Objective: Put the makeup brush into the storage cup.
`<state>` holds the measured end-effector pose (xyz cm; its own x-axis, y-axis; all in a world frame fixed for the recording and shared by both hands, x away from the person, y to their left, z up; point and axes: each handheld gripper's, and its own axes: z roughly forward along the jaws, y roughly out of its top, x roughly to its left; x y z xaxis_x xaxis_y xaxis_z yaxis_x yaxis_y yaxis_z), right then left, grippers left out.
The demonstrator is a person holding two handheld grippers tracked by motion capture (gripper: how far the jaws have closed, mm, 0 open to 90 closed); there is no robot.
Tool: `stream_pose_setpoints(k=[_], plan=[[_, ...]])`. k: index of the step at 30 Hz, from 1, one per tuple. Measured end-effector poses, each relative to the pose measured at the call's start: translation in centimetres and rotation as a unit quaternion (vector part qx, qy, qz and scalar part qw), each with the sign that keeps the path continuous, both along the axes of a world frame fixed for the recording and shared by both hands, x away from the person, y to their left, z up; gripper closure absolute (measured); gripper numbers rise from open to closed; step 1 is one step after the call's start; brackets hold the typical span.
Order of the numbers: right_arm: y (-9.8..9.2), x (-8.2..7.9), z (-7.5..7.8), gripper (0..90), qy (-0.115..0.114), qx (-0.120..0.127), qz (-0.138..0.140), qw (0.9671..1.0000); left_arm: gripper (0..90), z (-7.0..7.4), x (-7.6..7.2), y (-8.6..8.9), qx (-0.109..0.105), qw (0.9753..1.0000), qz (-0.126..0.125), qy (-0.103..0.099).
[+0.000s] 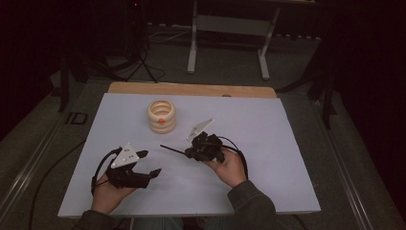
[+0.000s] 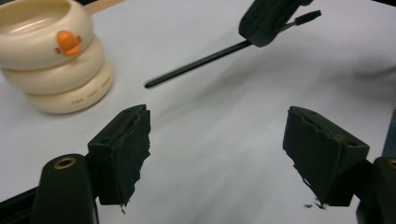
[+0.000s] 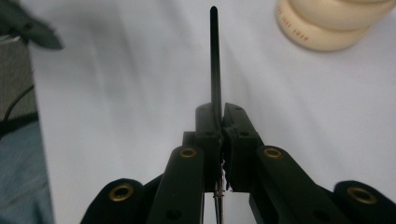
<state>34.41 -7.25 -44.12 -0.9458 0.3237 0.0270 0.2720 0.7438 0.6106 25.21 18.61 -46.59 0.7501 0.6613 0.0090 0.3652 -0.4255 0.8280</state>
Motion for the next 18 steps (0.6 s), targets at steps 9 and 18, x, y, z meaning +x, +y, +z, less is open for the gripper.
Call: stream_pose_setpoints(k=[9, 18], plan=[[-2.0, -3.3, -0.4, 85.7, 0.003, 0.007, 0.046, 0.9989, 26.8, -0.1, -0.5, -2.3, 0.027, 0.9985, -0.048, 0.000], [-3.1, -5.3, -1.4, 85.6, 0.019, 0.013, 0.074, 0.9970, 32.7, -0.8, -1.0, -4.5, 0.053, 0.9935, -0.101, 0.008]])
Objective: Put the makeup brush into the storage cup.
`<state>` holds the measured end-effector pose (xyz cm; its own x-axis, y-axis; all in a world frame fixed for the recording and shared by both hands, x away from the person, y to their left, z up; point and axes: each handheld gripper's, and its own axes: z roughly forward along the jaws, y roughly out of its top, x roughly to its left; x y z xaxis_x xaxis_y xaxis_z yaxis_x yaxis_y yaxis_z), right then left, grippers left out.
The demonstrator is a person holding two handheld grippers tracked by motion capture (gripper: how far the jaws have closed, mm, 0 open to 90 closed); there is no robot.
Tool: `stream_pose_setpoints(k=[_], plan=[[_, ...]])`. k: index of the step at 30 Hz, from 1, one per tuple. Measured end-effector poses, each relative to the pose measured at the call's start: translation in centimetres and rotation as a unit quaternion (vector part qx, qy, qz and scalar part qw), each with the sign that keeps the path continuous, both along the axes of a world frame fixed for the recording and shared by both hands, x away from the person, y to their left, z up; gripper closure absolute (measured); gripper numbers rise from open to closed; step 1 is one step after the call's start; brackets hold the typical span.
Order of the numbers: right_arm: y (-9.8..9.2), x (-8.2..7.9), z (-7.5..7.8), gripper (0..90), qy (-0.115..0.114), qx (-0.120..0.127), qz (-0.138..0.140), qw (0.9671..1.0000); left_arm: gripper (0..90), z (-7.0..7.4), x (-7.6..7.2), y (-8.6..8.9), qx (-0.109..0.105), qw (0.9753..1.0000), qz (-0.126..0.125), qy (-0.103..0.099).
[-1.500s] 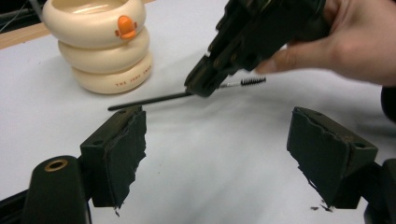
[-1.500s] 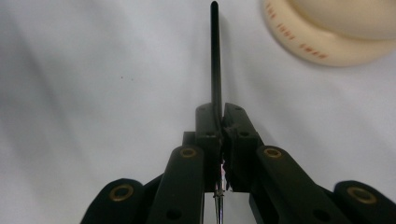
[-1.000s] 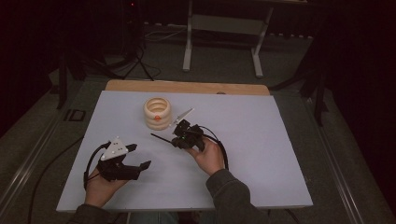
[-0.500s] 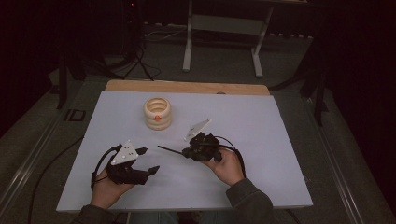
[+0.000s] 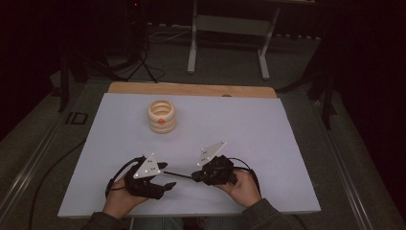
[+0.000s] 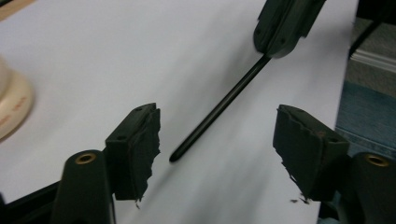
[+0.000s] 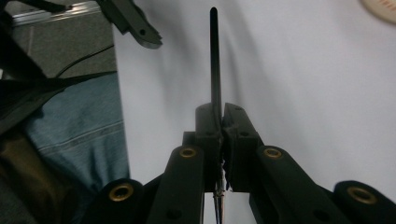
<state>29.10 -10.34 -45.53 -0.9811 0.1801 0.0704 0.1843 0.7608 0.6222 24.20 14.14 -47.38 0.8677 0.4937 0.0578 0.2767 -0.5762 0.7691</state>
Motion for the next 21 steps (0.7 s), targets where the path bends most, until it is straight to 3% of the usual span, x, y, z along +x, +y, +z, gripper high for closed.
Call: stream_pose_setpoints(k=[10, 16, 21], plan=[[0.0, -0.6, -0.3, 85.6, 0.019, 0.001, 0.027, 0.9995, 41.8, -0.5, -0.4, -1.2, 0.034, 0.9980, -0.052, 0.013], [0.9, -1.2, -1.0, 85.6, 0.028, -0.012, 0.051, 0.9982, 50.3, -0.7, -0.5, -1.6, 0.054, 0.9949, -0.082, 0.022], [1.1, -1.4, -0.9, 85.6, 0.033, -0.009, 0.064, 0.9974, 57.1, -1.1, -0.6, -2.0, 0.075, 0.9905, -0.110, 0.034]])
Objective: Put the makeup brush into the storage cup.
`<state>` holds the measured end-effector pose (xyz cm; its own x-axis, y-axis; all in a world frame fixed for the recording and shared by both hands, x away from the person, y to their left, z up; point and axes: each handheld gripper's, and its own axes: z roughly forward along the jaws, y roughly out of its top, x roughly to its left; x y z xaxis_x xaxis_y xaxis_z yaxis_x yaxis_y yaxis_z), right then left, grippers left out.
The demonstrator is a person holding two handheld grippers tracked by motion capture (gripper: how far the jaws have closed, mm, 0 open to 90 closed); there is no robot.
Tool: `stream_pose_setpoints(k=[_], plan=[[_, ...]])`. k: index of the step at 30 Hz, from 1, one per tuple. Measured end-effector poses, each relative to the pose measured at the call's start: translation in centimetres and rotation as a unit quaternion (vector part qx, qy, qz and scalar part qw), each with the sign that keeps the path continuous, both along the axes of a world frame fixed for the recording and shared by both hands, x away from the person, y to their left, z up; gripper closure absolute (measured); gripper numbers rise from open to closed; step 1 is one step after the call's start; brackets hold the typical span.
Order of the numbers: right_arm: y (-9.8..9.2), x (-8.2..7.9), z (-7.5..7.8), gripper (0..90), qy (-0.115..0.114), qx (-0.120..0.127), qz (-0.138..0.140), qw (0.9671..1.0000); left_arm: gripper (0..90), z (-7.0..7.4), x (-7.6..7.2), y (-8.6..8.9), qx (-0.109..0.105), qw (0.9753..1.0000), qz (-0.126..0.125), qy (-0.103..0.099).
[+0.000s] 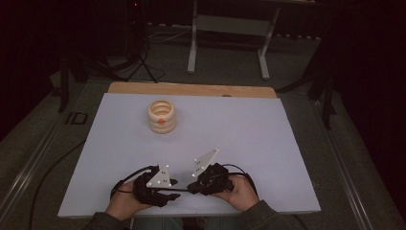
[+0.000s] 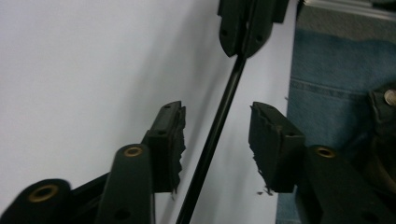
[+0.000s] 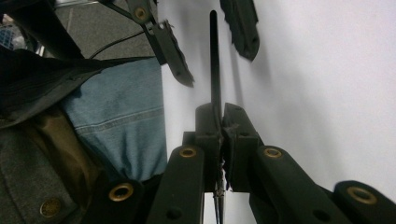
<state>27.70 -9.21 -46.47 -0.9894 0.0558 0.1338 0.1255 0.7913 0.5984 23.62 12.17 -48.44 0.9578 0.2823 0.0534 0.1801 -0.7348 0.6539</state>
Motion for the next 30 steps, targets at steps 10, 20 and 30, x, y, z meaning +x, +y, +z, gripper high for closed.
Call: stream_pose_setpoints(k=[10, 20, 30], plan=[[0.1, -0.1, 0.0, 85.6, 0.011, 0.003, 0.020, 0.9997, 78.4, -0.3, -0.1, -0.2, 0.014, 0.9994, -0.031, 0.007], [-0.4, 0.2, 0.6, 74.6, 0.000, 0.039, -0.002, 0.9992, 85.7, -0.5, -0.1, -0.1, 0.014, 0.9991, -0.035, 0.017], [-2.6, 0.8, 2.4, 63.6, -0.011, 0.106, -0.068, 0.9920, 85.6, -0.1, 0.9, 1.7, -0.016, 0.9987, 0.046, 0.015]])
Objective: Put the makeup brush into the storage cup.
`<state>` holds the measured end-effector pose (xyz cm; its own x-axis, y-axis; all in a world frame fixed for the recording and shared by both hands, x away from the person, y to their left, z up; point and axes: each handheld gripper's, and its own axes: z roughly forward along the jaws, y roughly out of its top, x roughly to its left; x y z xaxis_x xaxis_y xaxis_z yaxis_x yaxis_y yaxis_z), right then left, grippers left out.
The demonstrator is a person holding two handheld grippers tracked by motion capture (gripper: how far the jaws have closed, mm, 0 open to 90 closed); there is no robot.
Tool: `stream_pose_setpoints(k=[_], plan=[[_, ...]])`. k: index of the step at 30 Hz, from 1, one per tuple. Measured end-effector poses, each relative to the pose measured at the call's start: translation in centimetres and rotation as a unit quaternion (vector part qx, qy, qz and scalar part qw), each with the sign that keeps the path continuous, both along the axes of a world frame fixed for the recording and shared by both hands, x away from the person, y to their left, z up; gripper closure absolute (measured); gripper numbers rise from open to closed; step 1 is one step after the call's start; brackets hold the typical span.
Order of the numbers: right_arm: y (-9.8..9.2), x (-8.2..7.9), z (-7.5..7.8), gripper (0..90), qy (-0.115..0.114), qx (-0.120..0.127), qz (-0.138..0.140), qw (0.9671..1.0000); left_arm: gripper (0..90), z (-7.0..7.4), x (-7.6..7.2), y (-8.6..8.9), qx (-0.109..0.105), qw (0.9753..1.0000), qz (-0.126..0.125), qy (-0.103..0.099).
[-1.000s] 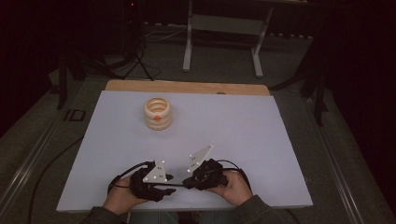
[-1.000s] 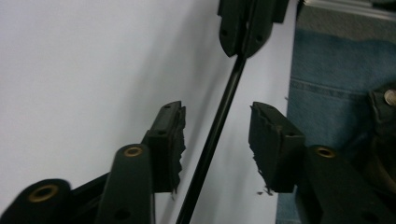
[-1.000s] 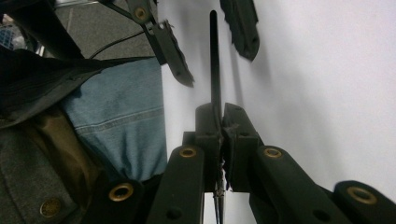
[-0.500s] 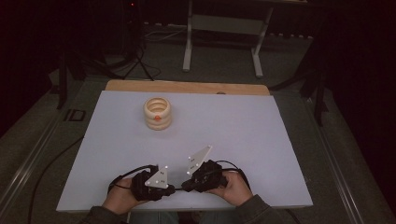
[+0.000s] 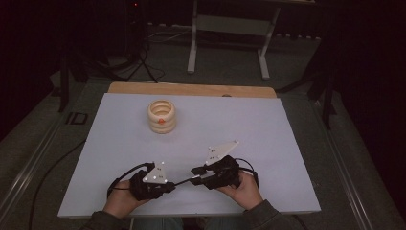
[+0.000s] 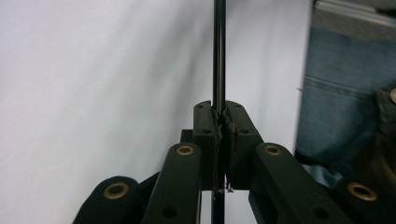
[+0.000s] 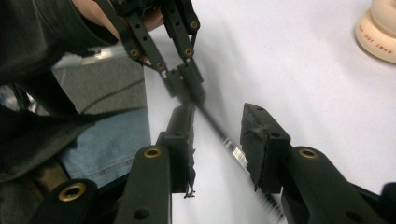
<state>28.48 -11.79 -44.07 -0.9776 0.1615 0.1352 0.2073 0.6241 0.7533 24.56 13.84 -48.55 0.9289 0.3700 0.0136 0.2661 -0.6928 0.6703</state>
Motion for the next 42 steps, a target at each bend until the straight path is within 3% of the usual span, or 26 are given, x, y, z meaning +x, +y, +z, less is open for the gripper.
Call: stream_pose_setpoints(k=[6, 9, 19, 30, 36, 42], plan=[[-0.4, 0.3, -0.2, 60.6, 0.008, 0.003, -0.013, 0.9999, 85.5, 0.4, 0.4, 1.1, -0.027, 0.9983, 0.051, -0.008], [-0.3, 0.5, -0.6, 58.5, 0.014, 0.002, -0.021, 0.9997, 85.5, 0.8, 0.4, 1.4, -0.047, 0.9968, 0.064, -0.015], [0.0, 1.1, -1.6, 51.0, 0.040, 0.021, -0.060, 0.9972, 85.4, 1.2, -0.1, 0.8, -0.090, 0.9944, 0.053, -0.020], [-0.1, 1.3, -1.7, 57.4, 0.057, 0.057, -0.072, 0.9941, 85.3, 1.0, -0.3, -0.2, -0.088, 0.9952, 0.037, -0.019], [-0.3, 1.7, -1.8, 70.4, 0.089, 0.085, -0.064, 0.9903, 85.3, 0.9, -0.3, -0.4, -0.084, 0.9956, 0.036, -0.019], [-0.1, 2.0, -2.0, 77.7, 0.113, 0.102, -0.052, 0.9869, 85.4, 0.7, -0.3, -0.5, -0.077, 0.9964, 0.031, -0.020]])
